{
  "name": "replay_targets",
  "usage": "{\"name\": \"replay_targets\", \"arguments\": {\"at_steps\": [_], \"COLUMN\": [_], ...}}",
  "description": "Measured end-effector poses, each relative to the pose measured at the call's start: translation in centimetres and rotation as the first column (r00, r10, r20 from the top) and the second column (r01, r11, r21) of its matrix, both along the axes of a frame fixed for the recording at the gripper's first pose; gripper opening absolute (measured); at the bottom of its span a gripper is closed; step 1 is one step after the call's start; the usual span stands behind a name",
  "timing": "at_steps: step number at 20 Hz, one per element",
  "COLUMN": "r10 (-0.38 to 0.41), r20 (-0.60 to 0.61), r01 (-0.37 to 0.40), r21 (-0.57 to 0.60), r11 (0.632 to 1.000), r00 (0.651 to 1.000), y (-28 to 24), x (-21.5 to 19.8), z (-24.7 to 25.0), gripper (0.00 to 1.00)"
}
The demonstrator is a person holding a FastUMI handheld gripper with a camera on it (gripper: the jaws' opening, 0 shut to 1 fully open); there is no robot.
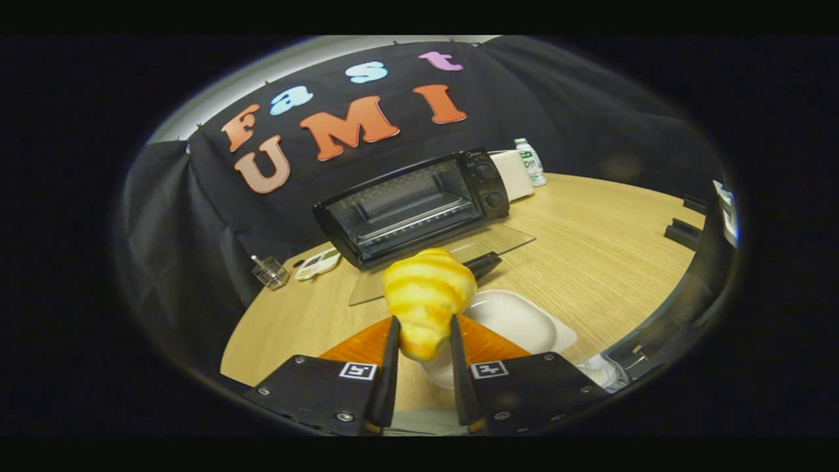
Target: Open the toaster oven, put the food inside, and close the toaster oven door.
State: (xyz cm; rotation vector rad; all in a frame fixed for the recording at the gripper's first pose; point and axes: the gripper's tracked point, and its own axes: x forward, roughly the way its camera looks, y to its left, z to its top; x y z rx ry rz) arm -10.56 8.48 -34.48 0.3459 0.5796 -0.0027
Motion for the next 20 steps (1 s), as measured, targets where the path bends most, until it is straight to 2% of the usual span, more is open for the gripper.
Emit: {"name": "replay_targets", "arguments": {"at_steps": [4,8,16,20], "r10": [0.013,0.031,-0.001,-0.035], "r20": [0.044,0.093,0.12,0.106], "r01": [-0.018,-0.052,-0.05,-0.025], "r21": [0.12,0.236,0.422,0.519], "r11": [0.993,0.97,0.905,0.854], "r00": [0.999,0.995,0.993,0.994], "y": [1.7,3.8,5.2,5.8], "x": [3.5,7.3,14.8,18.4], "z": [0.9,1.8,1.6,1.2], "gripper": [0.38,0.38,0.37,0.37]}}
